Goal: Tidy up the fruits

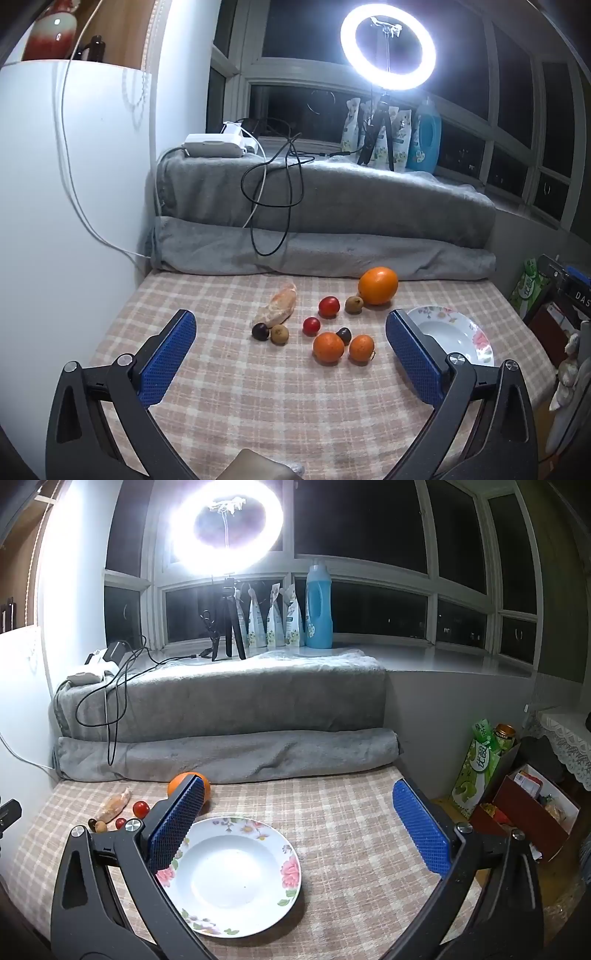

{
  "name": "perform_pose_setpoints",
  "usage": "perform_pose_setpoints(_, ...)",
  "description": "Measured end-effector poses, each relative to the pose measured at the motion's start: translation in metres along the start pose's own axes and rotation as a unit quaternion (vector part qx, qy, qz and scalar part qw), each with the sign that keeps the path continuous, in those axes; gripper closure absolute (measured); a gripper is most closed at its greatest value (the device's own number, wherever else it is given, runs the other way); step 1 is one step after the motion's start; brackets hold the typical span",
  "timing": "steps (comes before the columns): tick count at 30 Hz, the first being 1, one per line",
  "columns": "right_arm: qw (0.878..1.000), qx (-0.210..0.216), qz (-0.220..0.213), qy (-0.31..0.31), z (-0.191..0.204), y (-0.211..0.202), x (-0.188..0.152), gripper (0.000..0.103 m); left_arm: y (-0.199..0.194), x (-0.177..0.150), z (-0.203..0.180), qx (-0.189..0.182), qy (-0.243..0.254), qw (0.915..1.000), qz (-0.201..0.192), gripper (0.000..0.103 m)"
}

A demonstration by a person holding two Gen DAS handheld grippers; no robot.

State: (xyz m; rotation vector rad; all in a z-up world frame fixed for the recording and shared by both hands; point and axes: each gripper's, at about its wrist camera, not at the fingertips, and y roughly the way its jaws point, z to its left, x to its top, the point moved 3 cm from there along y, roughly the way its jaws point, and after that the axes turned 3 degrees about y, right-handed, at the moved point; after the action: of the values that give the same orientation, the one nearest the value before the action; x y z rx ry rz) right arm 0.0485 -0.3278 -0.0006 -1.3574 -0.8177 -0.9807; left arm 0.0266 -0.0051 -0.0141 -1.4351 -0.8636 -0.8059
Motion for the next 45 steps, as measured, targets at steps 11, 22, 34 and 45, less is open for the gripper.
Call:
perform_pose_setpoints(11,1.0,0.0,-0.002,-0.002,0.0019,-0.0046,0.0008,0.0,-0.0013,0.0006,0.0038,-0.003,-0.004,1.0,-0.002,0.001)
perform_pose_setpoints(22,1.0,0.0,-0.001,-0.002,0.0027,-0.0053,0.0005,0.0,-0.0018,0.0004,0.0043,-0.004,-0.005,1.0,-0.001,0.001)
perform_pose_setpoints(34,1.0,0.0,0.0,0.0,0.0018,-0.0049,0.0004,0.0,-0.0026,0.0013,0.0032,-0.004,-0.005,1.0,-0.001,0.001)
perform_pose_setpoints(45,1.0,0.0,0.0,0.0,0.0027,-0.0051,0.0003,0.0,-0.0027,0.0013,0.0036,-0.005,-0.004,1.0,-0.001,0.001)
